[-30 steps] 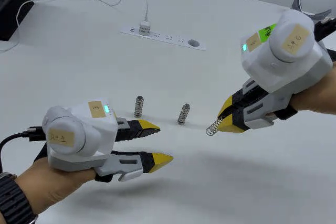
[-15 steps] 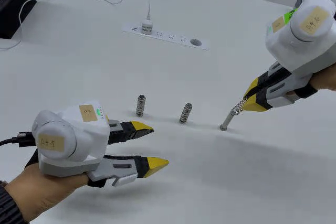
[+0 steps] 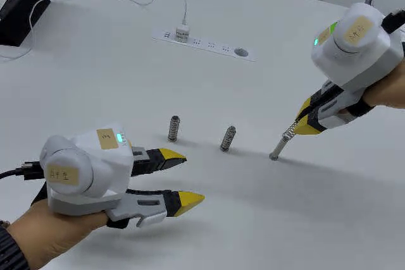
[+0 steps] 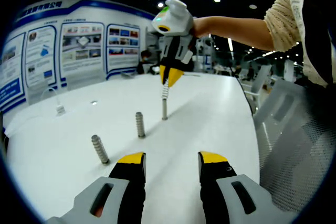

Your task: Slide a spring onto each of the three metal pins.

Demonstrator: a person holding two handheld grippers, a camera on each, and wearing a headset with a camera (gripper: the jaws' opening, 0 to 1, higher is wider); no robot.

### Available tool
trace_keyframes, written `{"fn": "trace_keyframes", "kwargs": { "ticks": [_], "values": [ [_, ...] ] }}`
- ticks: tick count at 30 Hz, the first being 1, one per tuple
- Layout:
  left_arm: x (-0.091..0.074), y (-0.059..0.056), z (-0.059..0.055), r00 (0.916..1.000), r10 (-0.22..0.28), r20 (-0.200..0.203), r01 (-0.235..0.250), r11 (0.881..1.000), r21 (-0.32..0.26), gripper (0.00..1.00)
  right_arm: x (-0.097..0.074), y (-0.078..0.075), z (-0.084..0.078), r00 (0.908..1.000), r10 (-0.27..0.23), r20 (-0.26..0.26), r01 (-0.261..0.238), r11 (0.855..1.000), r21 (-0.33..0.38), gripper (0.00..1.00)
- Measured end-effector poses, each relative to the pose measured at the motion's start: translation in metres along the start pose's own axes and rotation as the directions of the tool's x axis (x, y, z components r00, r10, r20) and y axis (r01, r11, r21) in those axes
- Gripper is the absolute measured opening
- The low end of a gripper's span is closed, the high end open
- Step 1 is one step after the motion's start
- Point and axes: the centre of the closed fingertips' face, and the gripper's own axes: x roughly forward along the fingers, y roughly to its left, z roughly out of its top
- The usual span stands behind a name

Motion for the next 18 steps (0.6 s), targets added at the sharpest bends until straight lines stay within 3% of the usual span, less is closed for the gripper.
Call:
{"fn": "trace_keyframes", "kwargs": {
  "ticks": [18],
  "values": [
    [-0.001, 0.0, 0.001, 1.0, 0.005, 0.004, -0.005, 1.0, -0.006, 0.4, 0.031, 0.002, -0.01, 0.9951, 0.048, -0.086, -0.048, 0.999, 0.004, 0.12]
  ]
}}
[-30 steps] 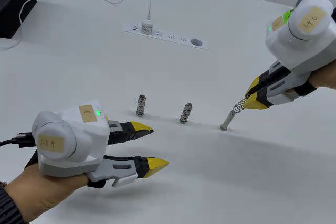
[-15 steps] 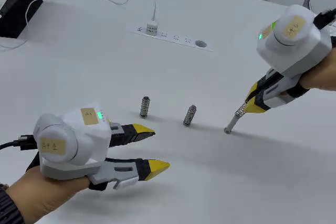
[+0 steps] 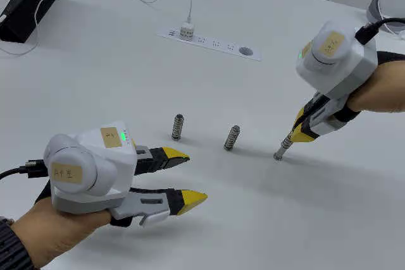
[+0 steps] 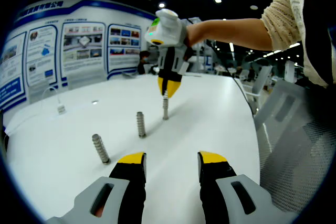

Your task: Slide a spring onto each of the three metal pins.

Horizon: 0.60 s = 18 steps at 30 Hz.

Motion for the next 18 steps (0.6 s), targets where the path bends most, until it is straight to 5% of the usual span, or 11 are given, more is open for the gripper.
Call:
{"fn": "trace_keyframes", "kwargs": {
  "ticks": [18],
  "values": [
    [-0.002, 0.004, -0.001, 0.9999, 0.011, -0.002, -0.011, 1.0, -0.006, 0.4, 0.024, 0.003, -0.003, 0.9998, 0.019, -0.009, -0.018, 0.999, 0.037, 0.12]
  ]
}}
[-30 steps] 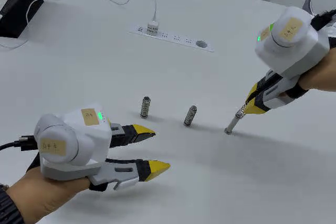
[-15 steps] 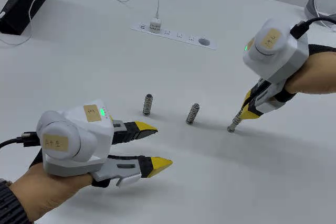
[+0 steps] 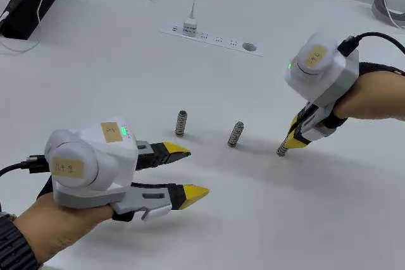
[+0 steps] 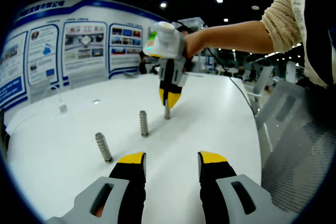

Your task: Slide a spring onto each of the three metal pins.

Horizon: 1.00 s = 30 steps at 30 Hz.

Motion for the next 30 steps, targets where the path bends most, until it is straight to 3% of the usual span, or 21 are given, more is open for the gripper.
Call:
{"fn": "trace_keyframes", "kwargs": {
  "ticks": [7, 11, 20, 26, 30],
  "values": [
    [0.0, 0.001, 0.001, 1.0, 0.003, 0.005, -0.003, 1.0, -0.002, 0.4, 0.001, 0.003, 0.0, 1.0, -0.003, 0.001, 0.003, 1.0, -0.001, 0.13],
    [-0.002, 0.003, 0.001, 1.0, 0.006, 0.003, -0.006, 1.0, 0.0, 0.41, 0.002, 0.005, -0.001, 0.9999, 0.0, 0.015, 0.0, 1.0, 0.006, 0.18],
    [-0.006, 0.014, 0.0, 0.9995, 0.031, -0.001, -0.031, 0.999, -0.015, 0.44, -0.012, 0.005, -0.012, 0.9935, -0.048, 0.103, 0.042, 0.997, 0.057, 0.27],
    [-0.006, 0.019, 0.001, 0.999, 0.044, -0.002, -0.044, 0.999, -0.018, 0.47, -0.02, 0.008, -0.017, 0.9754, -0.084, 0.204, 0.062, 0.991, 0.116, 0.3],
    [-0.007, 0.022, 0.001, 0.9986, 0.052, -0.008, -0.052, 0.998, -0.018, 0.48, -0.026, 0.012, -0.017, 0.9524, -0.116, 0.282, 0.072, 0.984, 0.161, 0.32]
  ]
}}
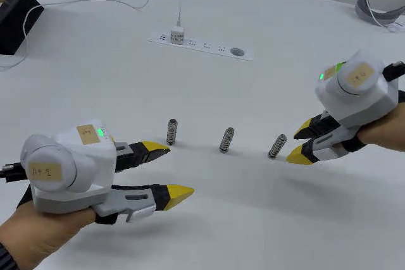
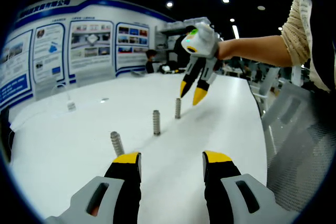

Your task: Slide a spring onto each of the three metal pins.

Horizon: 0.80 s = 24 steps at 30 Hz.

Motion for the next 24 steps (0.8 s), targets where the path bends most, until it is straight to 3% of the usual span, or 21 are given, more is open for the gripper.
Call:
{"fn": "trace_keyframes", "kwargs": {
  "ticks": [8, 11, 14, 24],
  "values": [
    [-0.004, 0.007, -0.001, 0.9997, 0.023, -0.005, -0.023, 1.0, -0.008, 0.51, -0.009, 0.01, -0.002, 0.9892, -0.038, 0.142, 0.032, 0.998, 0.046, 0.39],
    [-0.005, 0.01, 0.0, 0.9995, 0.031, -0.005, -0.031, 0.999, -0.011, 0.52, -0.013, 0.011, -0.001, 0.9765, -0.064, 0.206, 0.051, 0.996, 0.071, 0.43],
    [-0.006, 0.012, 0.001, 0.9993, 0.037, -0.005, -0.037, 0.999, -0.016, 0.54, -0.017, 0.015, 0.001, 0.9568, -0.081, 0.279, 0.059, 0.995, 0.086, 0.45],
    [-0.009, 0.018, -0.002, 0.9987, 0.051, -0.011, -0.051, 0.998, -0.026, 0.58, -0.02, 0.027, -0.001, 0.9224, -0.108, 0.371, 0.066, 0.99, 0.122, 0.55]
  ]
}}
